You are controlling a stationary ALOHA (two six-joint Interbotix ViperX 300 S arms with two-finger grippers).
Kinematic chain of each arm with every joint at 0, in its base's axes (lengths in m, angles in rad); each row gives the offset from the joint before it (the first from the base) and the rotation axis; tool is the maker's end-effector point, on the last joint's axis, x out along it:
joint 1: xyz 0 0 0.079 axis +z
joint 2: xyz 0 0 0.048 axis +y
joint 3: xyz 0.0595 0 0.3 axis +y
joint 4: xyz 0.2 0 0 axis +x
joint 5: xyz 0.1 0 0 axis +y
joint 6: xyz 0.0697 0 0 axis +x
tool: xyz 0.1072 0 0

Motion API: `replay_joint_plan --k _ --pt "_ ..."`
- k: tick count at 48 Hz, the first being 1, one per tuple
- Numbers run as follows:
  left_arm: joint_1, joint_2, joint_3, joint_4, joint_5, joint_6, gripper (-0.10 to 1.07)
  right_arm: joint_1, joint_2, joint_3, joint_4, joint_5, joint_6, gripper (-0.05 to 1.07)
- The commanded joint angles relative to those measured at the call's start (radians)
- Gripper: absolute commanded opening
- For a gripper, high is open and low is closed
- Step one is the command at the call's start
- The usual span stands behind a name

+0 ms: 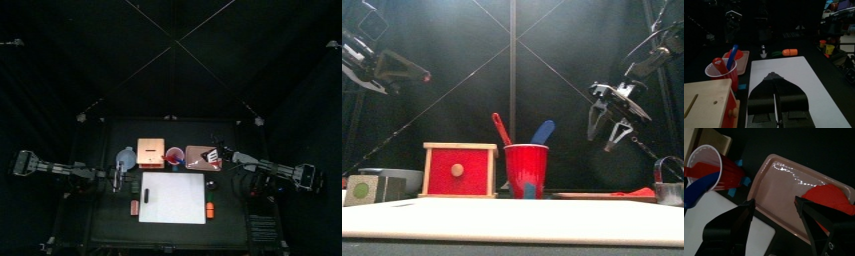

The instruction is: Place dough onto plate

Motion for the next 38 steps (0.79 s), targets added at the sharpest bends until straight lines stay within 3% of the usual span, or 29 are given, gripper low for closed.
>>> replay_joint_plan --k 1,8,20,38 --pt "0.002 0.002 -0.011 -0.002 -0.005 0.0 0.02 0.072 -0.011 -0.017 -0.006 -0.055 -0.005 0.95" --pt "0.003 0.002 -0.011 -0.002 -0.005 0.0 0.02 0.238 -0.015 -0.011 -0.051 -0.193 -0.003 0.95" --pt "0.003 0.002 -0.009 -0.002 -0.005 -0.003 0.02 0.394 0.0 -0.012 -0.069 -0.396 -0.006 0.95" --pt "-0.02 0.002 0.012 -0.143 -0.003 -0.008 0.02 0.434 -0.002 -0.012 -0.255 -0.591 -0.008 0.95"
